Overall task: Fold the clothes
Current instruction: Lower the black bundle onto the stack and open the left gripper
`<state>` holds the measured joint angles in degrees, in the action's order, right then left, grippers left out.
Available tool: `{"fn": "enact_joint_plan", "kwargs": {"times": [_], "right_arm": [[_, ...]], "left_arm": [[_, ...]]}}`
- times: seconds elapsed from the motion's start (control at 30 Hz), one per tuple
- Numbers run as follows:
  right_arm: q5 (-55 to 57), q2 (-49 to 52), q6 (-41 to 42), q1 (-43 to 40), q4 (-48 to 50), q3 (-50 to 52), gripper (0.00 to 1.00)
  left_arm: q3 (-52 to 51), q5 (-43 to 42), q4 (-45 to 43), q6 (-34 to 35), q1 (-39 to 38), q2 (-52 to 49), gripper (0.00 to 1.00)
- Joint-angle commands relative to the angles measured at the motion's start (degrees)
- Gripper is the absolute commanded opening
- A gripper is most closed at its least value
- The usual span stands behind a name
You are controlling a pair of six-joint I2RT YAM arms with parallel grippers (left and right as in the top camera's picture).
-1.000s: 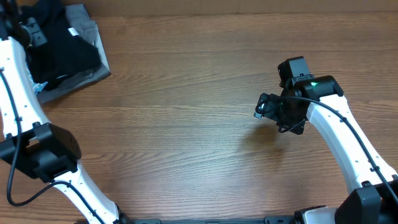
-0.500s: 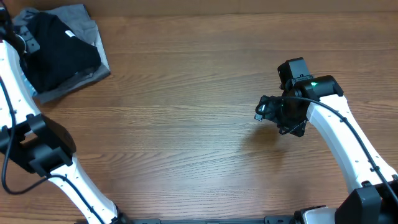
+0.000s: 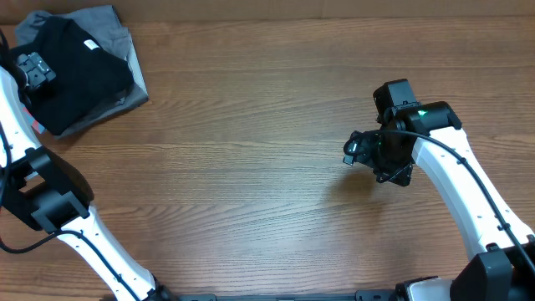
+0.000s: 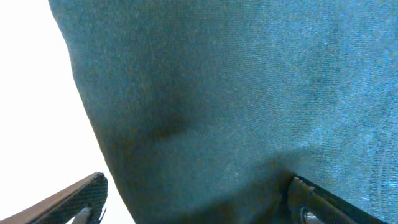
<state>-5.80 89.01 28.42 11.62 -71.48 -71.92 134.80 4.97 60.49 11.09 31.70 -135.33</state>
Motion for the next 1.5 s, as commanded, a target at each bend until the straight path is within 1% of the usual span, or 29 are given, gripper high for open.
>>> {"fn": "enact_joint_plan", "kwargs": {"times": [0.0,0.03,0.07,0.1,0.13,0.2,0.23,0.27,0.3,0.33,0.5,0.67,0.8,0.83,0.97,1.03,1.13,1.23,1.27,1.37,1.47], "right_arm": [[-0.3,0.2,-0.4,-0.1,0.1,0.1,0.91],[-0.3,0.2,-0.4,-0.1,0.2,0.1,0.91],[-0.3,0.2,-0.4,-0.1,0.2,0.1,0.91],[-0.3,0.2,-0.4,-0.1,0.3,0.1,0.91],[-0.3,0.2,-0.4,-0.1,0.4,0.1,0.91],[-0.3,0.2,-0.4,-0.1,0.5,0.1,0.91],[-0.3,0.2,-0.4,-0.1,0.5,0.1,0.91],[-0.3,0.2,-0.4,-0.1,0.5,0.1,0.91],[-0.3,0.2,-0.4,-0.1,0.5,0.1,0.91],[-0.3,0.2,-0.4,-0.1,0.6,0.1,0.91],[-0.3,0.2,-0.4,-0.1,0.9,0.1,0.91],[-0.3,0.2,-0.4,-0.1,0.4,0.1,0.91],[-0.3,0.2,-0.4,-0.1,-0.4,0.1,0.91],[-0.3,0.2,-0.4,-0.1,-0.7,0.1,0.91],[-0.3,0.2,-0.4,-0.1,-1.7,0.1,0.91],[-0.3,0.2,-0.4,-0.1,-2.5,0.1,0.9],[-0.3,0.2,-0.4,-0.1,-3.2,0.1,0.9],[-0.3,0.2,-0.4,-0.1,-3.2,0.1,0.9],[-0.3,0.2,-0.4,-0.1,-3.2,0.1,0.9],[-0.3,0.2,-0.3,-0.1,-3.4,0.1,0.89],[-0.3,0.2,-0.3,-0.1,-3.5,0.1,0.89]], "left_arm": [[1.1,-0.5,0.2,3.6,-0.2,4.2,0.95],[1.1,-0.5,0.3,4.2,-0.2,4.9,0.93],[1.1,-0.5,0.3,4.8,-0.2,5.8,0.87],[1.1,-0.5,0.3,5.2,-0.2,6.6,0.77],[1.1,-0.5,0.3,6.0,-0.2,7.5,0.71],[1.1,-0.6,0.2,7.5,-0.2,9.2,0.62],[1.1,-1.0,0.1,7.8,-0.3,10.2,0.54],[1.1,-1.6,0.0,7.8,-0.3,11.1,0.43],[1.1,-2.4,0.0,7.8,-0.3,11.9,0.28],[1.1,-3.6,-0.1,7.8,-0.3,12.7,0.04],[1.1,-3.3,-0.1,7.5,-0.3,11.2,0.04],[1.1,-2.1,-1.3,6.4,-0.2,6.4,0.04],[1.1,-1.4,-3.6,1.6,-0.2,1.4,0.04],[1.1,-0.9,-4.1,0.4,-0.2,-0.1,0.04],[1.1,3.8,-5.0,0.5,0.0,-4.9,0.04],[1.1,6.0,-4.9,0.5,0.5,-6.7,0.07],[1.1,5.9,-4.9,1.0,1.4,-7.4,0.13],[1.3,5.7,-4.6,2.4,2.1,-6.9,0.17],[1.3,5.3,-4.4,2.8,2.3,-6.3,0.2],[1.3,1.8,-4.6,3.3,2.4,-4.1,0.22],[1.3,-3.4,-4.9,3.3,2.4,-0.3,0.26]]}}
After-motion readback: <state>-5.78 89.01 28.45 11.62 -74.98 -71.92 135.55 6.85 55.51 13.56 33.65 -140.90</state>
